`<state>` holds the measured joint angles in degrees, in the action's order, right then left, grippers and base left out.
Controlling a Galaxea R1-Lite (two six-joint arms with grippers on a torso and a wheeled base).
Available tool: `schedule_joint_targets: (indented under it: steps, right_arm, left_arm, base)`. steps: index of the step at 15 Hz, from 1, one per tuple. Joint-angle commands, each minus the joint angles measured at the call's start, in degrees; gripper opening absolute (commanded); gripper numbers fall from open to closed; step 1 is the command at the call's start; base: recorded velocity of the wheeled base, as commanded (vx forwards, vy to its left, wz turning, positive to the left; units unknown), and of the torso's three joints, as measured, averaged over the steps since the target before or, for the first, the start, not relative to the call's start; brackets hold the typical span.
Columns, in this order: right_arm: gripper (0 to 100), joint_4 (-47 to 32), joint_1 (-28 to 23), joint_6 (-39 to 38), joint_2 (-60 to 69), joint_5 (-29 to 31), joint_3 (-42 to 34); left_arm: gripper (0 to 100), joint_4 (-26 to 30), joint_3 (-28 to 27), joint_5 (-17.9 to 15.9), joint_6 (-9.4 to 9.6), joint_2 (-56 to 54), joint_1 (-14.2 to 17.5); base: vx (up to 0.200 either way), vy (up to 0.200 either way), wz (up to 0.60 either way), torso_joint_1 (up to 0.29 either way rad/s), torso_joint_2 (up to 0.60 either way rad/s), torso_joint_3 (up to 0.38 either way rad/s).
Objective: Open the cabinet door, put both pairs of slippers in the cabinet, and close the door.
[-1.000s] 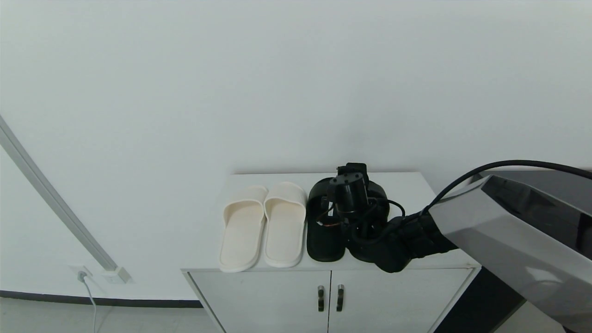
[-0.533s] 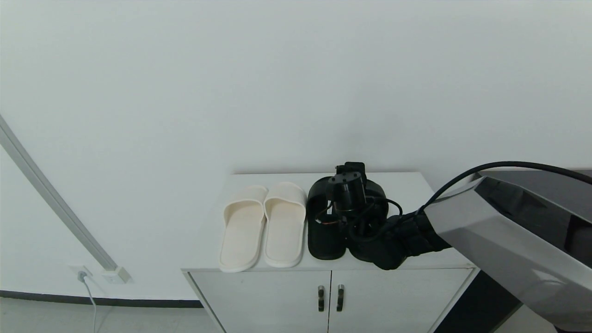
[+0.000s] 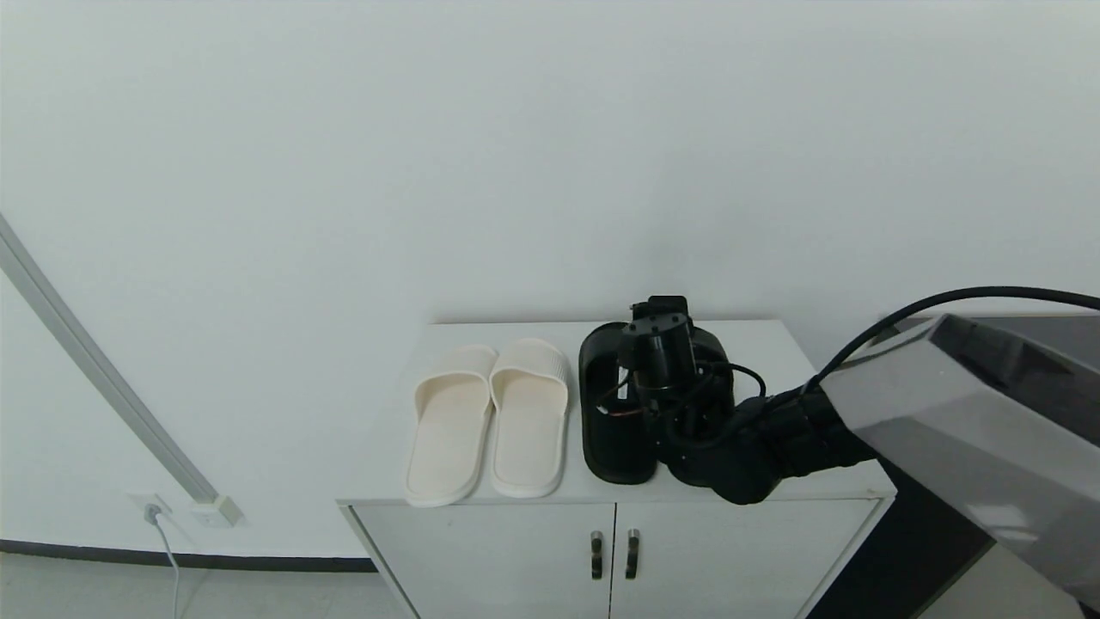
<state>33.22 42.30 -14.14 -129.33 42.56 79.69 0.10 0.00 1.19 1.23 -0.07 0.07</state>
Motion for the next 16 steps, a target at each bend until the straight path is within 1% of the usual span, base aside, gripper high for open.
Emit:
schedule_joint_targets:
  steps: [1, 4, 6, 8, 9, 11, 12, 13, 14, 16]
  right_arm:
    - [0, 0.2, 0.7, 1.0, 8.3, -0.8, -6.1]
    - [0, 0.2, 4.9, 2.8, 23.2, -10.2, -22.1]
    - [0, 0.2, 7.3, 3.4, 31.9, -17.7, -31.6]
    - [0, 0.2, 7.4, 3.4, 38.9, -25.4, -39.7]
    - [0, 0.2, 7.4, 3.4, 39.6, -26.2, -40.5]
    - [0, 0.0, 6.5, 3.5, 45.6, -33.9, -46.6]
    - [0, 0.1, 6.5, 4.2, 46.1, -35.4, -47.3]
    - [0, 0.1, 6.5, 4.3, 46.1, -35.4, -47.4]
    - [0, 0.2, 6.5, 6.3, 46.0, -35.4, -48.7]
    - [0, 0.2, 6.5, 6.8, 46.0, -35.4, -49.4]
  left_arm:
    - [0, 0.0, 0.0, 0.0, 0.00, 0.1, 0.0]
    - [0, 0.0, -0.1, 0.0, 0.00, 0.1, 0.0]
    - [0, 0.0, -0.1, 0.1, -0.18, 0.1, 0.0]
    - [0, 0.0, -0.1, 0.1, -0.44, 0.1, 0.0]
    - [0, 0.0, 0.0, 0.1, -0.53, 0.1, 0.0]
    - [0, 0.0, -0.1, 0.0, -0.44, 0.1, 0.0]
    - [0, 0.0, -0.1, 0.1, -0.44, 0.1, 0.0]
    - [0, 0.0, 0.0, 0.1, -0.44, 0.1, 0.0]
    - [0, 0.0, 0.0, 0.0, -0.44, 0.1, 0.0]
    - [0, 0.0, -0.1, 0.0, -0.44, 0.1, 0.0]
  base:
    - [0.000, 0.000, 0.00, 0.000, 0.00, 0.000]
    - [0.000, 0.000, 0.00, 0.000, 0.00, 0.000]
    - [0.000, 0.000, 0.00, 0.000, 0.00, 0.000]
    - [0.000, 0.000, 0.00, 0.000, 0.00, 0.000]
    - [0.000, 0.000, 0.00, 0.000, 0.00, 0.000]
    - [0.000, 0.000, 0.00, 0.000, 0.00, 0.000]
    - [0.000, 0.000, 0.00, 0.000, 0.00, 0.000]
    - [0.000, 0.000, 0.00, 0.000, 0.00, 0.000]
    - [0.000, 0.000, 0.00, 0.000, 0.00, 0.000]
    - [0.000, 0.000, 0.00, 0.000, 0.00, 0.000]
